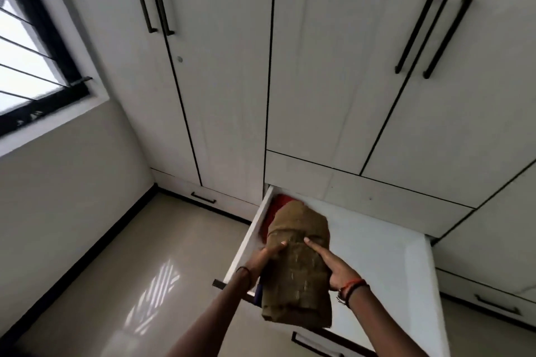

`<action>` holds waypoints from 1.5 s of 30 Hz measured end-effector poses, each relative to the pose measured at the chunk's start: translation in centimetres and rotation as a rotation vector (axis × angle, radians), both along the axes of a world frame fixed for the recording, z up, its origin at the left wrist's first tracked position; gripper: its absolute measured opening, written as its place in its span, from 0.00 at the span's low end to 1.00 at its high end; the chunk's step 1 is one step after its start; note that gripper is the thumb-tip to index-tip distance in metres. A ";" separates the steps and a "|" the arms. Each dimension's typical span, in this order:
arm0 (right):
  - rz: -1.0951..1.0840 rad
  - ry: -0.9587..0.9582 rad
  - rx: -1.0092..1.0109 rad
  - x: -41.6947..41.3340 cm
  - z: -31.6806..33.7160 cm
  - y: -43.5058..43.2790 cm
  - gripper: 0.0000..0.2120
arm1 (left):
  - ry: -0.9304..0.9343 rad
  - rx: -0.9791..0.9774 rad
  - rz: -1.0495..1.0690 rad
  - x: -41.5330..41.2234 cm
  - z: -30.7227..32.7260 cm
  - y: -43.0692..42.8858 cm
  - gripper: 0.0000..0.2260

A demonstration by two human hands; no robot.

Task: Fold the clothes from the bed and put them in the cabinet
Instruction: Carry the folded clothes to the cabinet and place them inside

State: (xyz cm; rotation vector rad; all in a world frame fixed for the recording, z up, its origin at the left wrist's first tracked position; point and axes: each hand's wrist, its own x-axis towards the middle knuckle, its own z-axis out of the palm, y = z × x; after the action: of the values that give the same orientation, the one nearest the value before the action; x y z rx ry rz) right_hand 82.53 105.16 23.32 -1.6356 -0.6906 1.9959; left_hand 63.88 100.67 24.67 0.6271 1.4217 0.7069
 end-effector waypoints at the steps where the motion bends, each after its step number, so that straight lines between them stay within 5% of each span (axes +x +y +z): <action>1: -0.003 0.000 -0.020 0.9 -0.2 0.6 0.34 | 0.012 -0.012 -0.027 0.8 -0.8 1.1 0.37; 12: -0.080 -0.023 -0.167 8.3 -7.7 6.2 0.25 | -0.075 -0.225 -0.134 8.0 -7.9 9.4 0.11; 21: -0.132 -0.090 -0.324 9.6 -16.4 8.9 0.29 | -0.099 -0.354 -0.235 9.0 -17.2 13.9 0.31; 38: -0.161 -0.188 -0.267 11.7 -32.2 22.3 0.30 | -0.125 -0.415 -0.072 12.3 -33.3 27.2 0.16; 42: -0.139 -0.176 -0.229 11.9 -36.5 25.6 0.43 | -0.132 -0.396 0.035 13.0 -36.9 30.2 0.18; 45: -0.137 -0.143 -0.207 11.9 -38.7 27.9 0.41 | -0.101 -0.356 0.081 13.1 -39.1 31.9 0.21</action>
State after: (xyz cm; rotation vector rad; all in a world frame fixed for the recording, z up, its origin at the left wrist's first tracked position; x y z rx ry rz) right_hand 94.41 133.04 -15.35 -1.9063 -0.4182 1.9194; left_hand 76.99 132.53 -14.43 0.2545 1.4395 0.5228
